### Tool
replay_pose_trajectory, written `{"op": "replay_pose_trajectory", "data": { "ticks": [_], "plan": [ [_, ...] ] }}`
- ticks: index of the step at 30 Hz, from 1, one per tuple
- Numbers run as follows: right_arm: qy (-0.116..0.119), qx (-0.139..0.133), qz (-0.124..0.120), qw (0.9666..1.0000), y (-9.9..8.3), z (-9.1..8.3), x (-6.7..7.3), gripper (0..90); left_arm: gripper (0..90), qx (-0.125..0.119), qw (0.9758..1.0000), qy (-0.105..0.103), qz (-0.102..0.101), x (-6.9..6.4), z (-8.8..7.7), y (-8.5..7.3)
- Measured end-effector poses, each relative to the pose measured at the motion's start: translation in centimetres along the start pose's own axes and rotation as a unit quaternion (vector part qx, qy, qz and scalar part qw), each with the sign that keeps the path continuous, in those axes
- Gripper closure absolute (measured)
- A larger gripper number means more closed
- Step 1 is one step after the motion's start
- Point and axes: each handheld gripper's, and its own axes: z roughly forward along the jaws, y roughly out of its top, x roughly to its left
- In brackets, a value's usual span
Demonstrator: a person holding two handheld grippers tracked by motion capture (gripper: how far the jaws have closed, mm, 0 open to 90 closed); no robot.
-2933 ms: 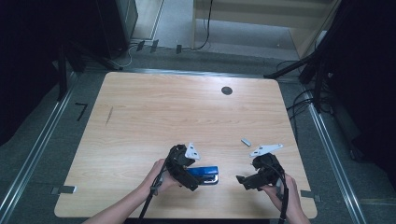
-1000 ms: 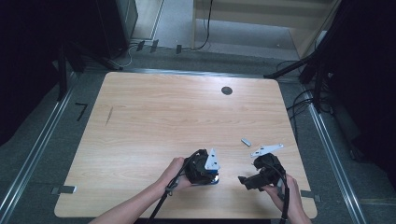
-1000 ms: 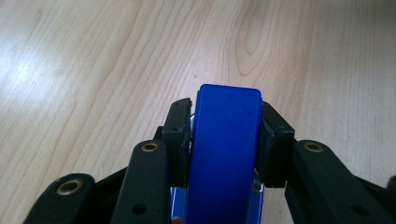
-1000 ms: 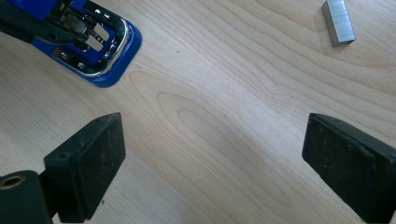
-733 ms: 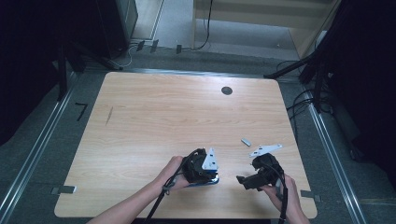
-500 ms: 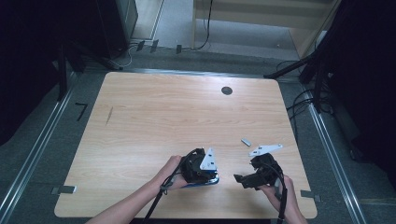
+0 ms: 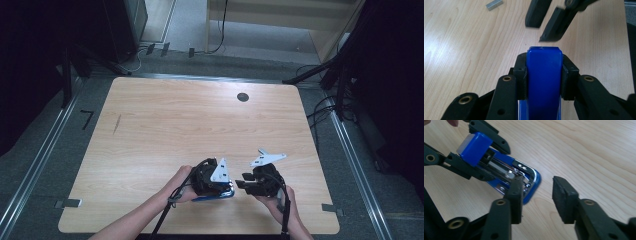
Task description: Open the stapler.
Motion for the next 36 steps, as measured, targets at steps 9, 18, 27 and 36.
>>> {"op": "replay_pose_trajectory", "data": {
  "ticks": [9,18,27,36],
  "plan": [
    [0.026,0.000,0.001,0.9996,1.0,1.6,-0.1,74.1,66.2,-0.002,1.0000,0.000,0.006,-0.1,-0.3,0.0],
    [0.025,0.015,-0.013,0.9995,1.0,2.2,0.4,81.7,66.2,-0.003,1.0000,0.003,0.004,-0.1,-0.7,-0.1],
    [-0.002,0.024,-0.037,0.9990,0.9,2.4,1.3,85.9,66.3,0.001,1.0000,0.008,-0.001,-0.2,-1.9,-0.2],
    [-0.019,0.030,-0.051,0.9980,0.7,2.8,1.6,86.1,66.4,0.001,0.9999,0.009,-0.008,-0.1,-3.4,-0.8]
  ]
}}
